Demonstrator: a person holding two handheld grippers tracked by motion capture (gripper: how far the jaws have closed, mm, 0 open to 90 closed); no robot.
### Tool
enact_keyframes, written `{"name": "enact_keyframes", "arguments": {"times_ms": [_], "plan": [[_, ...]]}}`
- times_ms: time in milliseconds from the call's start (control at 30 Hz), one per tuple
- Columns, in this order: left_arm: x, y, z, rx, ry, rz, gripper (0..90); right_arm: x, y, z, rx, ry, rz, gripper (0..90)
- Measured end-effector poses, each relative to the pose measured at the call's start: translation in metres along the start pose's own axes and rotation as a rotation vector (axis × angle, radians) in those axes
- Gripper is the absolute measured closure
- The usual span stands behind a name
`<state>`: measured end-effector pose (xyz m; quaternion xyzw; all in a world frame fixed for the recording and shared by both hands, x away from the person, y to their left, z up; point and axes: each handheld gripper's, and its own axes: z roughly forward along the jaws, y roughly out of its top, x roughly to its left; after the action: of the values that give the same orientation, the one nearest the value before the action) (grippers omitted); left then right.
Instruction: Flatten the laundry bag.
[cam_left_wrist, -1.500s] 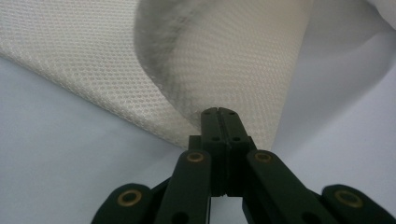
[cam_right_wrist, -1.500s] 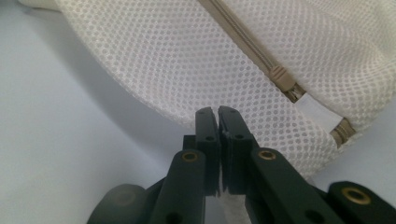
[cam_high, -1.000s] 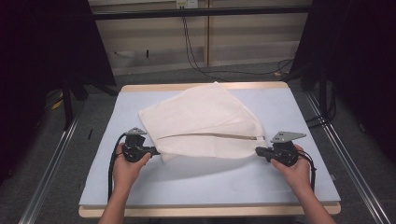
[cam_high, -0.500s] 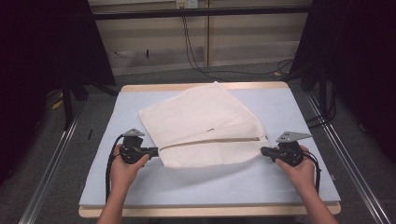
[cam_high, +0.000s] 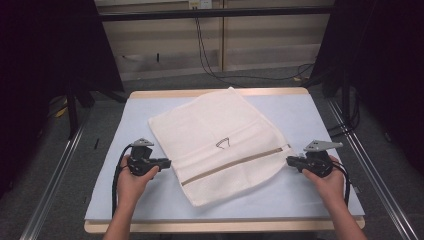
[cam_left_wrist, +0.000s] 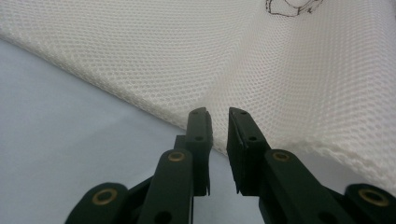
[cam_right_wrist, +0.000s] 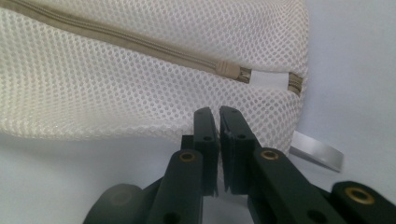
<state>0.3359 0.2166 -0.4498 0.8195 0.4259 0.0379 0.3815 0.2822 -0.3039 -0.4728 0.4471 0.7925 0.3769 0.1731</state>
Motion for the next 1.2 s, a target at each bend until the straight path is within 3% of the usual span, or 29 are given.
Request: {"name": "enact_keyframes", "arguments": {"times_ms": [167,233,433,667,700,1000,1067,1200], "plan": [[0.001,-0.002,0.003,-0.004,0.016,-0.012,73.3,-0.003,-0.001,-0.002,0.003,0.002,0.002,85.6],[0.002,-0.002,0.005,-0.009,0.035,-0.012,65.2,-0.003,-0.002,-0.002,0.003,0.004,-0.003,85.2],[0.005,-0.004,0.012,-0.021,0.101,-0.012,56.4,-0.004,-0.001,-0.003,0.016,-0.010,-0.005,86.4],[0.003,-0.003,0.024,0.014,0.090,-0.002,51.4,-0.004,-0.001,-0.004,0.015,-0.014,-0.013,86.1],[0.002,-0.003,0.027,0.033,0.079,-0.003,51.5,-0.004,-0.001,-0.004,0.014,-0.014,-0.013,86.2],[-0.004,-0.003,0.031,0.033,0.094,0.002,55.7,-0.003,-0.001,-0.003,0.017,-0.018,-0.018,86.2],[-0.006,-0.002,0.031,0.048,0.108,0.026,56.6,-0.003,-0.001,-0.003,0.015,-0.017,-0.021,86.1],[-0.008,-0.001,0.033,0.055,0.094,0.029,67.3,-0.002,-0.001,-0.003,0.020,-0.012,-0.023,86.2]]}}
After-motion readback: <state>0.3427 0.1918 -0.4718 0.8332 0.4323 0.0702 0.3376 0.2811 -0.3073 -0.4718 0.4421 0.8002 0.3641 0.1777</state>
